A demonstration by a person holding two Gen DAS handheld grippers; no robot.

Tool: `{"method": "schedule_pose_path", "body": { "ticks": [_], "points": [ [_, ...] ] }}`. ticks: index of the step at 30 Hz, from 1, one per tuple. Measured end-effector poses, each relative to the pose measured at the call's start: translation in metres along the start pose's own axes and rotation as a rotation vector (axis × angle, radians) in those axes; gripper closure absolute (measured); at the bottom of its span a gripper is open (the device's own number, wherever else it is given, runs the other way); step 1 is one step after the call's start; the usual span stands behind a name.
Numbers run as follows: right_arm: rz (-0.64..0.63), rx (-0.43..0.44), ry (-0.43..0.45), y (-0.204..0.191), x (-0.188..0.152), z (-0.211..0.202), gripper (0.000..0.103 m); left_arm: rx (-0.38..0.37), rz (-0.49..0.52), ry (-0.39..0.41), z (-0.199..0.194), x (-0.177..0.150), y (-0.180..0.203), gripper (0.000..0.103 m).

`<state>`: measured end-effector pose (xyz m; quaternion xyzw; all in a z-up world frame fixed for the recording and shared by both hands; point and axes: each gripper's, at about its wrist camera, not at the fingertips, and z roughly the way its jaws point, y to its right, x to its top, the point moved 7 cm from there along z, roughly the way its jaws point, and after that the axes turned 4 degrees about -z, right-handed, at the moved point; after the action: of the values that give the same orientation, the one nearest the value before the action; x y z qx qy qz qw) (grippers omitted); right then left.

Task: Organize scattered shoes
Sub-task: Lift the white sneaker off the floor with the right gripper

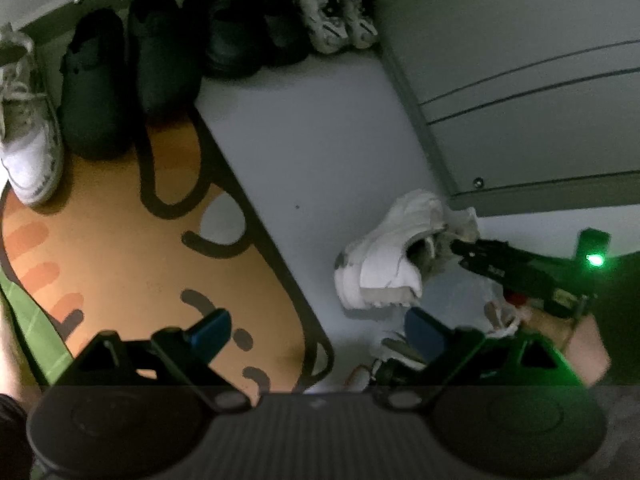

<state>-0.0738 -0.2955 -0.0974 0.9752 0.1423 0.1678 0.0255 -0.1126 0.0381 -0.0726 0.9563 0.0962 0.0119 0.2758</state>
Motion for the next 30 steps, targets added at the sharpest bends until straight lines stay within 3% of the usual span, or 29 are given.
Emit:
{"method": "schedule_pose_path", "body": {
  "ticks": [7,20,25,30],
  "points": [
    [-0.008,0.044,0.085,-0.046,0.017,-0.044,0.093,0.032,0.025,0.002,0.002,-0.006,0.0,0.008],
    [-0.063,0.088,0.172,-0.11,0.048,-0.112,0.093,-0.028,-0.054,-0.077,0.013,-0.018,0.0,0.008],
    [-0.096,0.081,0.179,-0.121,0.055,-0.124,0.093,-0.021,-0.058,-0.068,0.009,-0.019,-0.002,0.008],
    [-0.129,0.075,0.182,-0.131,0.061,-0.133,0.092,-0.007,-0.091,-0.007,-0.003,-0.013,-0.012,0.009]
  ]
}}
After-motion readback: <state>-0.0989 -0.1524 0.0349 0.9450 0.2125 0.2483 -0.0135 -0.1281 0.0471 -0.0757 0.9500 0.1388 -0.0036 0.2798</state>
